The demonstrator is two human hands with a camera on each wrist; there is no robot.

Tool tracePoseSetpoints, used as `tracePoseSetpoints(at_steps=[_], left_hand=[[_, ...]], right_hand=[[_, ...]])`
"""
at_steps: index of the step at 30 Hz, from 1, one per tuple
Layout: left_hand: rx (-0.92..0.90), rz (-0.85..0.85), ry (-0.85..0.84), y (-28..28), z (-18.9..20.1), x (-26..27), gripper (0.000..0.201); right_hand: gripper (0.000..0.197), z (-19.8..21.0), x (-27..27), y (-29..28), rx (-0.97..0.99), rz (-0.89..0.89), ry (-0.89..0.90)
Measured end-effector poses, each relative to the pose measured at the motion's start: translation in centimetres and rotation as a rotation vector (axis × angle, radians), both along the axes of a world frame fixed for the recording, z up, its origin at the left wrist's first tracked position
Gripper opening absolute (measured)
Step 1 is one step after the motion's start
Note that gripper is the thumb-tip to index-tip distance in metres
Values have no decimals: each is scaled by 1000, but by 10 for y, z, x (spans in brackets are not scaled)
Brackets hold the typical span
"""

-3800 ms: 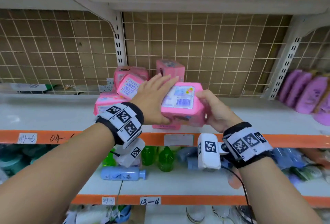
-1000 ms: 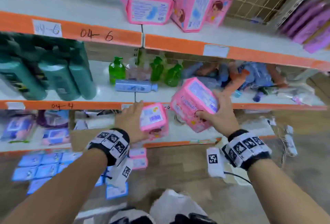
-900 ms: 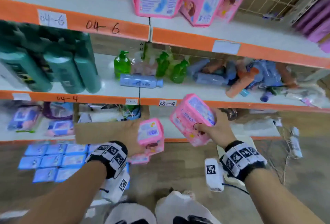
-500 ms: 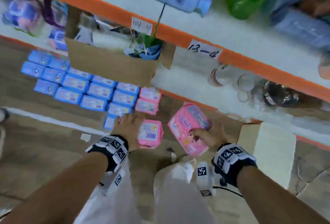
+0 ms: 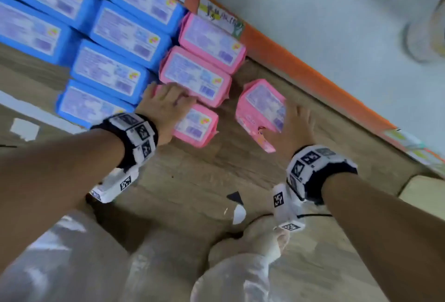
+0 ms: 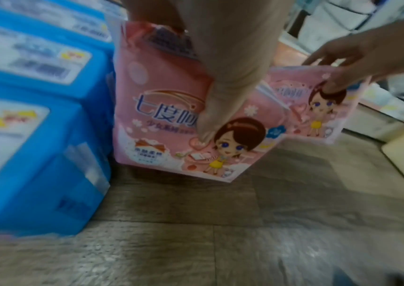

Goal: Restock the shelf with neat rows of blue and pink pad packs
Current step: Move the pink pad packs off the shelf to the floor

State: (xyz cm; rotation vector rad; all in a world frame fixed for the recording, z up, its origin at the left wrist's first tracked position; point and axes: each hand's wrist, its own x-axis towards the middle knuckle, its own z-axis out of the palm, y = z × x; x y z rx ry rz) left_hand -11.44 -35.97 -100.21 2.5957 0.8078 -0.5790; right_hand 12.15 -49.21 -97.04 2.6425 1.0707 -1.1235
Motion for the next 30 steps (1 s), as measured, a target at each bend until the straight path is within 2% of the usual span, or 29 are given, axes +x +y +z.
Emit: tracePoseSetpoints(at_steps=[3, 6, 11, 15, 18, 22, 24, 27, 28, 30], left_hand=[[19, 75, -122, 6, -21, -6, 70], [55, 34, -131, 6, -28, -9, 74], [-2, 41, 119, 10, -33, -7, 111], [34, -56, 359, 12, -38, 1, 123], [19, -47, 420, 12, -37, 6, 126], [8, -27, 420, 13, -38, 8, 130], [-5, -20, 424, 14, -39, 8, 132], [-10, -8, 439, 14, -40, 10, 124], [-18, -9, 456, 14, -38, 12, 119], [-34, -19, 501, 13, -28, 18, 112]], right_hand=[[81, -22, 9, 11, 27, 48, -31], [81, -34, 14, 24, 92, 58, -63], [75, -44, 14, 40, 38, 164, -175], [72, -45, 2, 43, -56, 233, -326], [71, -50, 6, 49, -67, 257, -389], [62, -57, 9, 55, -21, 304, -457], [60, -60, 6, 57, -16, 330, -444], [78, -58, 2, 56, -33, 272, -385], [84, -55, 0, 56, -42, 248, -346], [83, -43, -6, 55, -66, 218, -225]])
